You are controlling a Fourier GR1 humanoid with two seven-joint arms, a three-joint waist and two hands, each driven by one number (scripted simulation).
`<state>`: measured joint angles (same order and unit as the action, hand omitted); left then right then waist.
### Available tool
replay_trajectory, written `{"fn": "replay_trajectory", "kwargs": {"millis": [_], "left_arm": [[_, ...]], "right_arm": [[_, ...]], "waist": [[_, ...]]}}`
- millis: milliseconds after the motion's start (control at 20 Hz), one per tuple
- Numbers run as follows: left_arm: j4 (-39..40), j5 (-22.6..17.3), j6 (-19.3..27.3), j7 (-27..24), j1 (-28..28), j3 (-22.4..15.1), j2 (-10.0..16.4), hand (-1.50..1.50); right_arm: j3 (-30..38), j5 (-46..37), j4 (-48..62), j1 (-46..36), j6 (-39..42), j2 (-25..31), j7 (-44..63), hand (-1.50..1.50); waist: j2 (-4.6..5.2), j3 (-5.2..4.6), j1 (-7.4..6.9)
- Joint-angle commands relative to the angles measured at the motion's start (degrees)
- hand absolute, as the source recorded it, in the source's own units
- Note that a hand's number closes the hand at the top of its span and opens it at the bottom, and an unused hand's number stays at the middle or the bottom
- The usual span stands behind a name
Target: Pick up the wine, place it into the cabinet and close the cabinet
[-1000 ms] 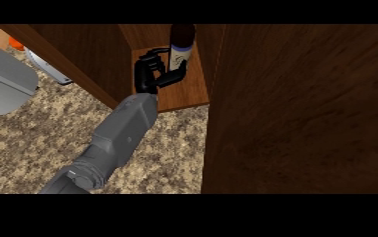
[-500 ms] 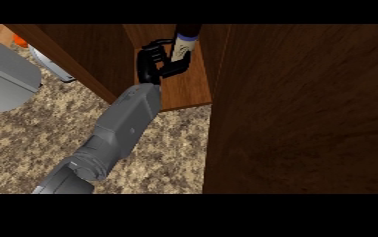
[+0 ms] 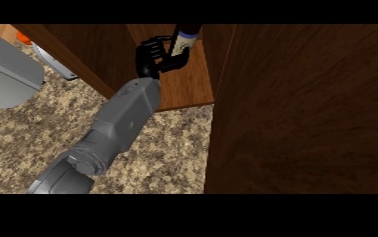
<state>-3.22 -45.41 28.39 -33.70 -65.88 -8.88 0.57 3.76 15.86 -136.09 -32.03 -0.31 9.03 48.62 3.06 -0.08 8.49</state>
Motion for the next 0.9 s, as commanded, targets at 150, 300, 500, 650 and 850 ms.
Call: {"fn": "replay_trajectory", "kwargs": {"millis": [150, 300, 500, 650, 850], "left_arm": [[3.13, 6.35, 7.14, -0.30, -2.59, -5.88, 2.22, 1.50], [3.17, 7.56, 9.47, -0.80, -1.16, -7.02, 3.76, 1.50], [3.20, 9.52, 11.45, -0.55, 1.15, -8.88, 5.67, 1.50], [3.20, 10.04, 14.24, 0.71, 1.40, -9.32, 5.37, 1.50], [3.19, 10.57, 15.84, 1.71, 2.67, -9.68, 5.43, 1.50]], "right_arm": [[-0.78, 0.61, -0.94, -0.62, 0.42, -0.15, -0.14, -1.50], [0.06, 0.84, -0.32, 0.48, 0.97, -0.11, -1.06, -1.50], [-0.50, 0.69, -1.58, 0.17, 0.11, -0.65, -0.32, -1.50], [-0.78, 0.54, -1.69, 1.44, 1.09, -0.72, -1.36, -1.50], [-0.40, 1.76, -1.31, 0.26, 1.22, -0.13, -0.36, -1.50]], "waist": [[0.39, 0.06, 0.61], [0.85, 0.08, 0.65], [0.89, -0.07, 0.93], [0.91, -0.03, 1.04], [0.92, -0.09, 1.01]]}}
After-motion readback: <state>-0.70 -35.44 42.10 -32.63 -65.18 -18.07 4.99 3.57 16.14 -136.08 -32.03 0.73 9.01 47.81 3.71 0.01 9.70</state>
